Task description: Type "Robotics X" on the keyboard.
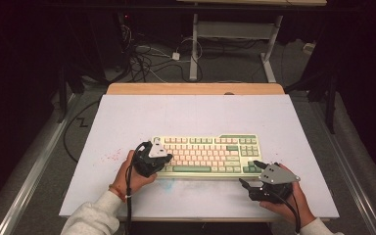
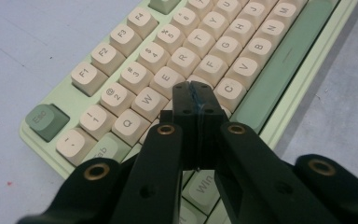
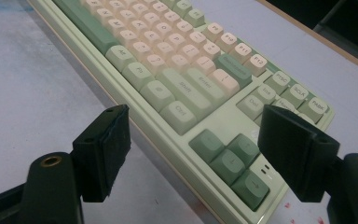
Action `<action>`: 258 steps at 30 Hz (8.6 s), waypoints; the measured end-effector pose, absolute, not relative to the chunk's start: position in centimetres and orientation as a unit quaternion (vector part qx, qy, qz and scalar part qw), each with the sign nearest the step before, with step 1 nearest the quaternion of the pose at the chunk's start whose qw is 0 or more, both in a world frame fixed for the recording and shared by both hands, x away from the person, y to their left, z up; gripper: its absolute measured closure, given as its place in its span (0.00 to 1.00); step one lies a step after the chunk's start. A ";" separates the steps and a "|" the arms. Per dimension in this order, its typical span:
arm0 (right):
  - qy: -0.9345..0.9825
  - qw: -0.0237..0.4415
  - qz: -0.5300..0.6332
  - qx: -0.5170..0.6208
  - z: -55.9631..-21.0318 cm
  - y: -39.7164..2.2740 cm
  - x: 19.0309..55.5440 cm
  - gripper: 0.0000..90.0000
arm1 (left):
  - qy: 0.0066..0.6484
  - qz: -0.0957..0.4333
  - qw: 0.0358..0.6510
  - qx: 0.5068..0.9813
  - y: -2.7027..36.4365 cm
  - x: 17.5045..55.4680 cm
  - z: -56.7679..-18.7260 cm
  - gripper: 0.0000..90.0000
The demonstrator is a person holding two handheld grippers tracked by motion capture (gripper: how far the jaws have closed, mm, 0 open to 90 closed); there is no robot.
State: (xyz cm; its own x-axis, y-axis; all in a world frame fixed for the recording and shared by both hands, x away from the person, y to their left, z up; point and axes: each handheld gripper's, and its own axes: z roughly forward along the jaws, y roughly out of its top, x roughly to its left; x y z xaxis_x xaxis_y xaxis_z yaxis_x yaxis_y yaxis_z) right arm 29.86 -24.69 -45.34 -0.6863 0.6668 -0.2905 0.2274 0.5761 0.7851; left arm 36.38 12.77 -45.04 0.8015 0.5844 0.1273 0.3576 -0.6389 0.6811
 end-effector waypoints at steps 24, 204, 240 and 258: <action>0.842 0.290 0.369 0.267 -45.5 -24.7 30.0 0.28 | 0.270 0.165 0.321 0.893 12.0 38.0 -45.2 0.96; 0.836 0.296 0.371 0.276 -45.1 -25.2 30.1 0.28 | 0.222 0.226 0.356 0.879 13.4 34.3 -43.8 0.58; 0.818 0.287 0.390 0.311 -43.9 -25.1 32.1 0.35 | 0.277 0.258 0.344 0.859 18.6 31.2 -46.6 0.20; 0.822 0.272 0.396 0.306 -42.6 -24.3 34.2 0.70 | 0.280 0.253 0.334 0.864 18.6 31.4 -46.9 0.20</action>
